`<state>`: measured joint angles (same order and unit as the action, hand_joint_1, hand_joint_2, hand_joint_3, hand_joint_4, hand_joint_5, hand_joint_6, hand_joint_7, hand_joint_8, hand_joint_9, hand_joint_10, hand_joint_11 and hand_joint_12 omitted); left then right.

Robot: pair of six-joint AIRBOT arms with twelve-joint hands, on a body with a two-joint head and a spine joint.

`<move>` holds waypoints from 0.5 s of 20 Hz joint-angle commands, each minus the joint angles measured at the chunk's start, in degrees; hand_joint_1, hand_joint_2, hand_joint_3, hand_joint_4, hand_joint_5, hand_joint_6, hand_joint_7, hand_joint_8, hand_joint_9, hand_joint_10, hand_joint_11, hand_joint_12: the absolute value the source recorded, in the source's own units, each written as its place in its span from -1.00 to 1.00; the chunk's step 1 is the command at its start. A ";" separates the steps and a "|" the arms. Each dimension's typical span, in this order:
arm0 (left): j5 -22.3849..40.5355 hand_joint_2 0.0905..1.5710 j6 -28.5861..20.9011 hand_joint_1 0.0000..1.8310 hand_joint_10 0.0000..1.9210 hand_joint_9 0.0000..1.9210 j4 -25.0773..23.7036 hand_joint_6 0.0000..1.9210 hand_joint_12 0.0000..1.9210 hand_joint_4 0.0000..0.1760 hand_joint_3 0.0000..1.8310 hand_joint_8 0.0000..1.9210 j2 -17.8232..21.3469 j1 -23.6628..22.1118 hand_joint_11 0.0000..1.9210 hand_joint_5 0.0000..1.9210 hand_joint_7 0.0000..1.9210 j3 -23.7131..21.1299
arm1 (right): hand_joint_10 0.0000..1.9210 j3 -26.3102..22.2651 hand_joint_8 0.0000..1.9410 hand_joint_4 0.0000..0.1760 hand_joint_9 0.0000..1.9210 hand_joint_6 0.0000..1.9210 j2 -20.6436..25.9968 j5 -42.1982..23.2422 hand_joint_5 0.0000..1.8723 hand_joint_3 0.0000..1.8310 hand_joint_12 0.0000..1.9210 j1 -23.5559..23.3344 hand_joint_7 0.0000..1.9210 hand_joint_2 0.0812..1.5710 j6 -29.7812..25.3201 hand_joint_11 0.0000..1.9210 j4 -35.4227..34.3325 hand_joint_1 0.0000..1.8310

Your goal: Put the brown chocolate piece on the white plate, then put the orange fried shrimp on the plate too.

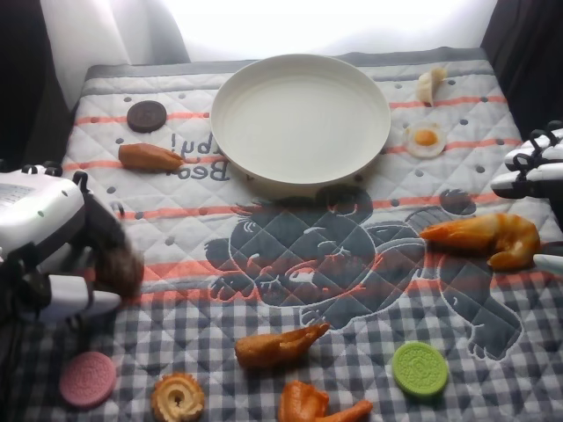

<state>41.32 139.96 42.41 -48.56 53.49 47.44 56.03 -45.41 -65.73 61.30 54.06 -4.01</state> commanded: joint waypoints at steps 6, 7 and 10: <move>6.65 0.24 -0.20 0.19 -0.96 0.09 -1.11 -0.42 0.29 1.00 -1.00 -0.99 -1.05 -2.09 -0.78 0.27 0.12 0.31 | -0.99 -0.03 -1.00 -0.80 -0.39 -1.00 0.40 -6.85 -0.32 -0.99 -0.93 -0.04 -0.39 0.57 -0.07 -0.40 -0.78 -0.36; 6.84 0.24 -0.50 0.19 -0.97 0.07 -1.30 -0.44 0.21 1.00 -1.00 -0.99 -1.05 -2.58 -0.79 0.28 0.15 0.47 | -1.00 -0.03 -1.00 -0.75 -0.39 -1.00 0.40 -6.85 -0.33 -0.99 -0.93 -0.04 -0.39 0.57 -0.07 -0.40 -0.78 -0.38; 7.33 0.23 -1.04 0.20 -0.98 0.06 -2.11 -0.47 0.29 0.68 -1.00 -0.99 -1.10 -4.76 -0.78 0.30 0.18 1.13 | -0.98 -0.02 -0.99 -0.76 -0.35 -1.00 0.40 -6.85 -0.33 -1.00 -0.92 -0.04 -0.38 0.58 -0.07 -0.35 -0.78 -0.34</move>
<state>41.95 139.09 42.37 -49.74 49.15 48.34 55.92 -45.30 -65.67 61.71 54.06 -3.88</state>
